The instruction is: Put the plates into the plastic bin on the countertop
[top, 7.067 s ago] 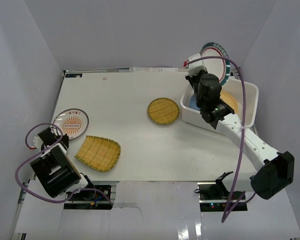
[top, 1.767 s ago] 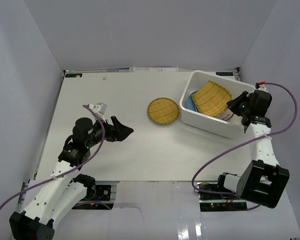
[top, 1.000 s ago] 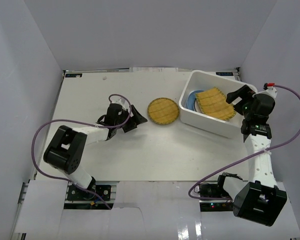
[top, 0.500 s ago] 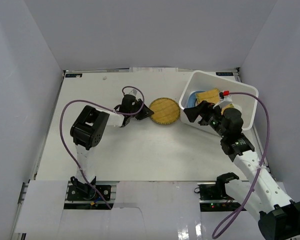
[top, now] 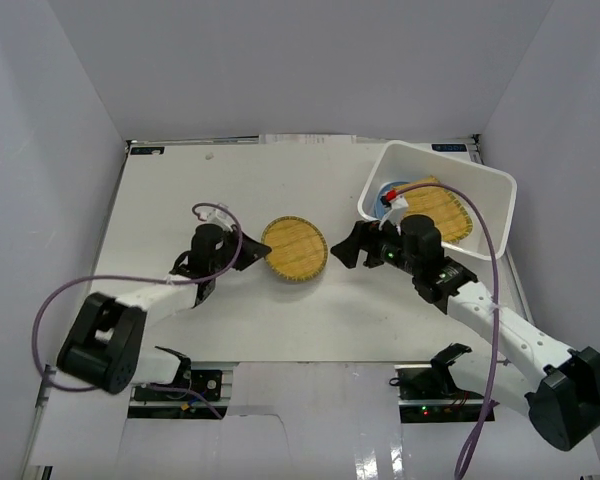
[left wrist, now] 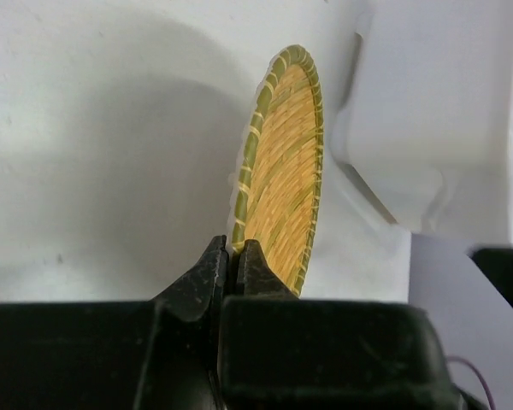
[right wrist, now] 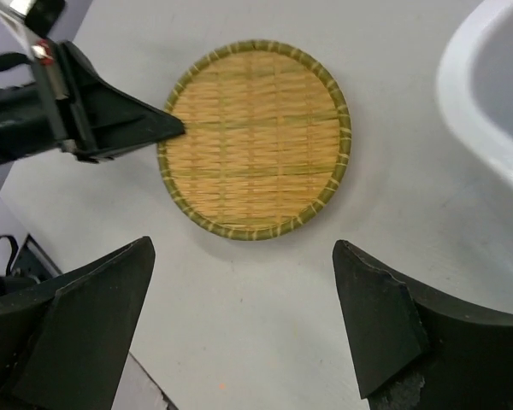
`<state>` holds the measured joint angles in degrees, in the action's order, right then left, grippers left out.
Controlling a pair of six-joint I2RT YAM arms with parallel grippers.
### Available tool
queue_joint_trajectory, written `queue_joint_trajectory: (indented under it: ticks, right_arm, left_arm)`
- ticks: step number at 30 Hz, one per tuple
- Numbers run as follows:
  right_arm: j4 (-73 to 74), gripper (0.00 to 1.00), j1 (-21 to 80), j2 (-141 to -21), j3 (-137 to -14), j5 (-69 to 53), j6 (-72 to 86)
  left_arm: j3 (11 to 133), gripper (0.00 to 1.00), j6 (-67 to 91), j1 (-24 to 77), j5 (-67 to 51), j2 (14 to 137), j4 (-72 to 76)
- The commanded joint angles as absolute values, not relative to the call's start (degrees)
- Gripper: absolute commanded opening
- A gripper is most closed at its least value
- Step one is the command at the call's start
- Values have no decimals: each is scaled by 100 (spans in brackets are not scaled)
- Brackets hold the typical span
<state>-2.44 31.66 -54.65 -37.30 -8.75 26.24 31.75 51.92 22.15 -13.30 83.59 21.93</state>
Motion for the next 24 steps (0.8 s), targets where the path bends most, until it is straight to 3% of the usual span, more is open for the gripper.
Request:
queue_joint_trajectory:
  ticks: [1, 4, 9, 12, 13, 14, 16, 17, 20, 22, 24]
  right_arm:
    - [-272, 90, 3532, -5809, -4086, -1256, 2391]
    - [-456, 90, 3682, -6117, -4087, -1362, 2452]
    - [-773, 91, 3762, -6390, -4052, -1617, 2706]
    - [-896, 98, 3762, -6320, -4034, -1792, 2847]
    - [-1079, 71, 3762, -6276, -4008, -1854, 3030]
    - [-1264, 50, 3770, -6136, -3930, -2037, 3145]
    - [-1485, 8, 3753, -5977, -3920, -1935, 3357]
    - [-1459, 8, 3753, -5890, -3963, -1838, 3357]
    - [-977, 8, 3508, -5573, -4349, -1338, 3174]
    - [-626, 8, 2920, -5327, -4684, -1083, 3094]
    - [-502, 8, 1923, -5098, -4868, -967, 3032]
  left_arm:
    - [2517, 0, 5211, 2233, -1739, 6903, 1962]
    - [2199, 0, 5256, 2198, -2169, 5393, 1706]
    - [2215, 0, 5335, 2188, -2864, 4431, 1372]
    - [2337, 0, 5326, 2188, -3119, 4184, 1293]
    - [2399, 0, 5300, 2188, -3172, 4184, 1214]
    - [2556, 6, 5187, 2197, -3216, 4192, 1108]
    - [2715, 28, 5019, 2188, -3269, 4210, 792]
    - [2838, 55, 4905, 2188, -3261, 4201, 600]
    - [3531, 88, 4177, 2189, -3120, 4114, -533]
    - [4059, 98, 3562, 2189, -2971, 3982, -1368]
    - [4288, 98, 3079, 2188, -3014, 3868, -1913]
